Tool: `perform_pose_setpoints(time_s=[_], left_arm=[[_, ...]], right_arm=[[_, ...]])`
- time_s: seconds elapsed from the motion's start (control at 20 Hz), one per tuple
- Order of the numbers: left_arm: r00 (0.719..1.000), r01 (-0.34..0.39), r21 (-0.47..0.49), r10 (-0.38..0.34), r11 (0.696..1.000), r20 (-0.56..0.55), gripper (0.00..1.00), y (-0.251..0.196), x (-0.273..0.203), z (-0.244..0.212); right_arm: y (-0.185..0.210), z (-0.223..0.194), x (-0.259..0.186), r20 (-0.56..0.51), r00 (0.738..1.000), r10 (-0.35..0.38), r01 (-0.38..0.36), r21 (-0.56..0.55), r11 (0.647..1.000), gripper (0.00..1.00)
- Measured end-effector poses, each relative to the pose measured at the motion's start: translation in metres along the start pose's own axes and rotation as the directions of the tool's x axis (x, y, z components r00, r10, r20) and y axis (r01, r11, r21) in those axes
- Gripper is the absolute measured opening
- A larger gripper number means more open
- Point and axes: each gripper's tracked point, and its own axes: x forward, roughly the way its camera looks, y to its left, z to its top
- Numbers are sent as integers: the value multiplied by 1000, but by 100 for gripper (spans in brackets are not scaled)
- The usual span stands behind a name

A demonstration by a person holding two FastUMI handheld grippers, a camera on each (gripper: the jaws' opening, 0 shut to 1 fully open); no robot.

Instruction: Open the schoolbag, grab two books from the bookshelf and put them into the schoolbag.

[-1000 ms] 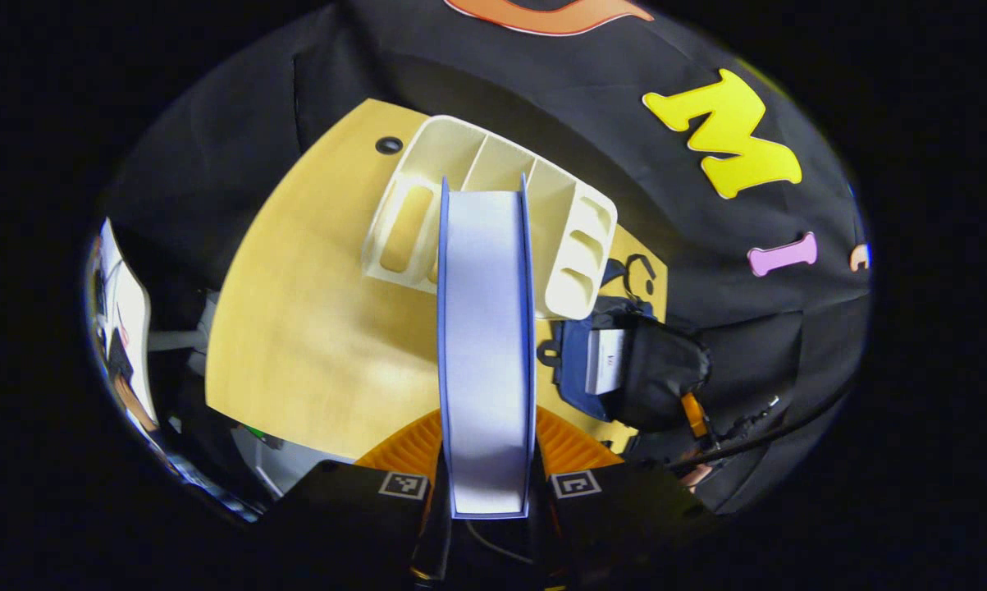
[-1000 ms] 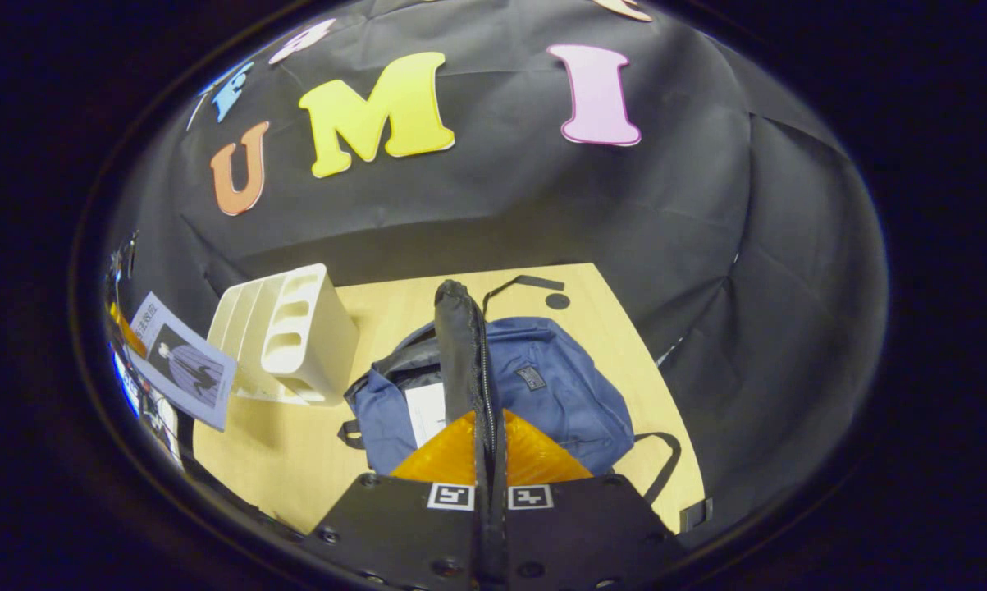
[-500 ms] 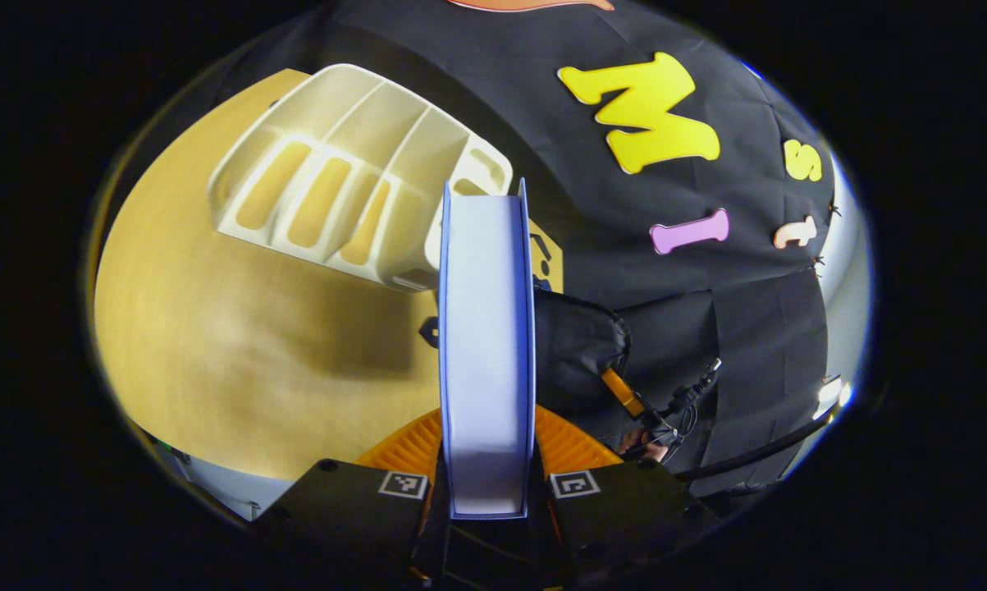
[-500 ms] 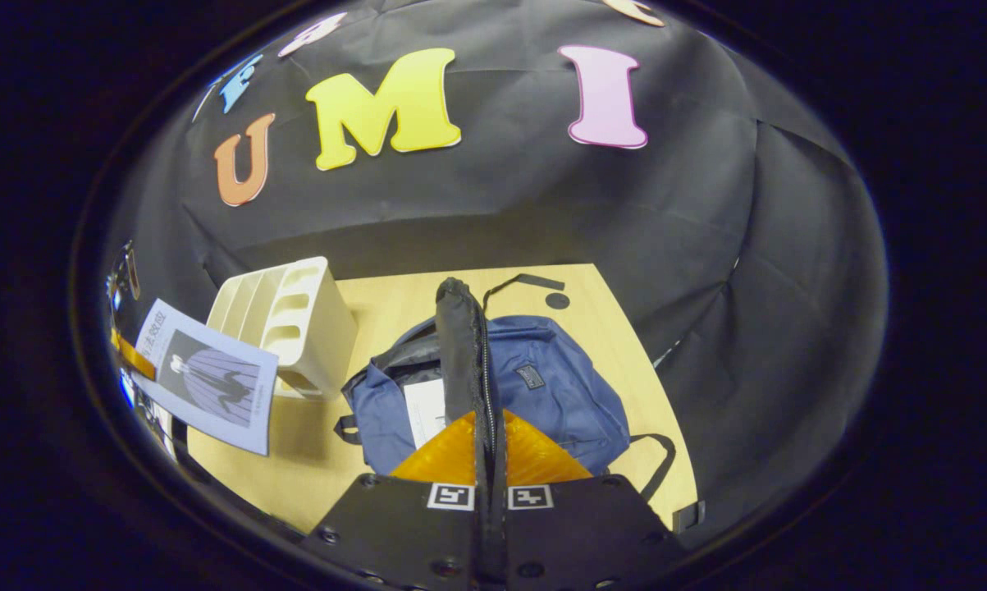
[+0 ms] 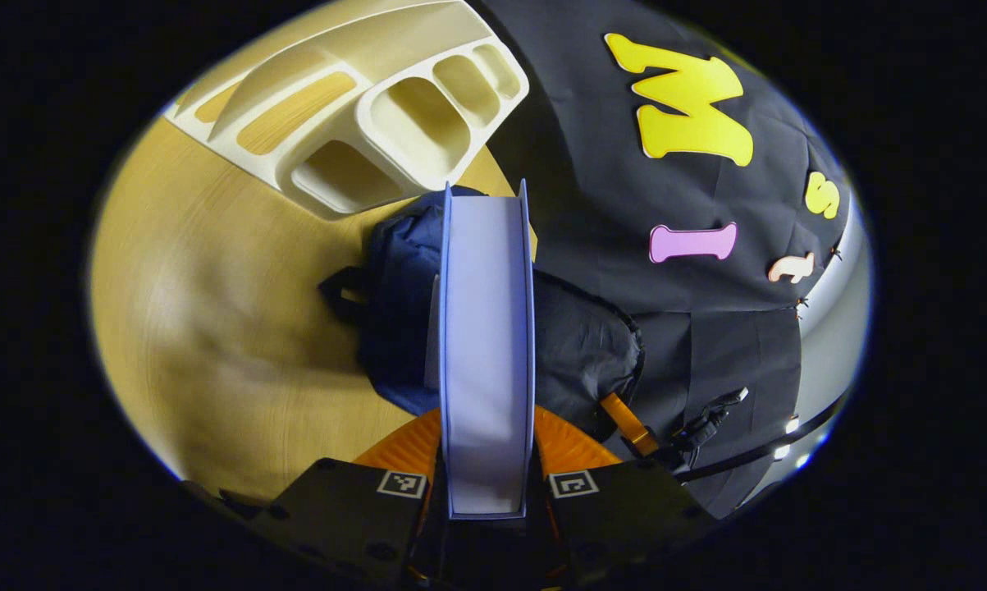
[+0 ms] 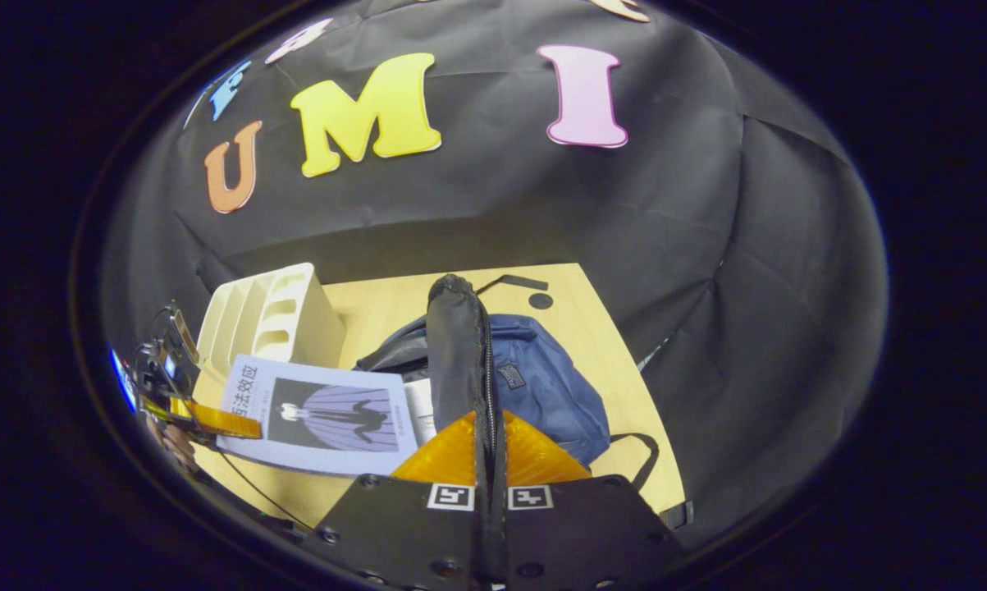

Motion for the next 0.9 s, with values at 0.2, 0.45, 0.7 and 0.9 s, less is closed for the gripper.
perform_pose_setpoints(time_s=[0.2,0.45,0.7,0.9], left_arm=[[1000,6,78,-5,997,-19,40,-3,45,-3],[998,28,110,-21,994,-58,40,-7,90,-10],[994,61,121,-49,991,-96,40,-21,136,-20],[985,98,94,-84,991,-151,40,-20,168,-36]], right_arm=[[-3,6,-2,-6,1000,2,-2,-25,1000,0],[-6,22,-8,4,1000,4,-3,-40,999,1],[-6,30,-11,12,1000,8,-8,-57,998,0],[-13,32,-11,13,1000,4,-3,-52,999,0]])
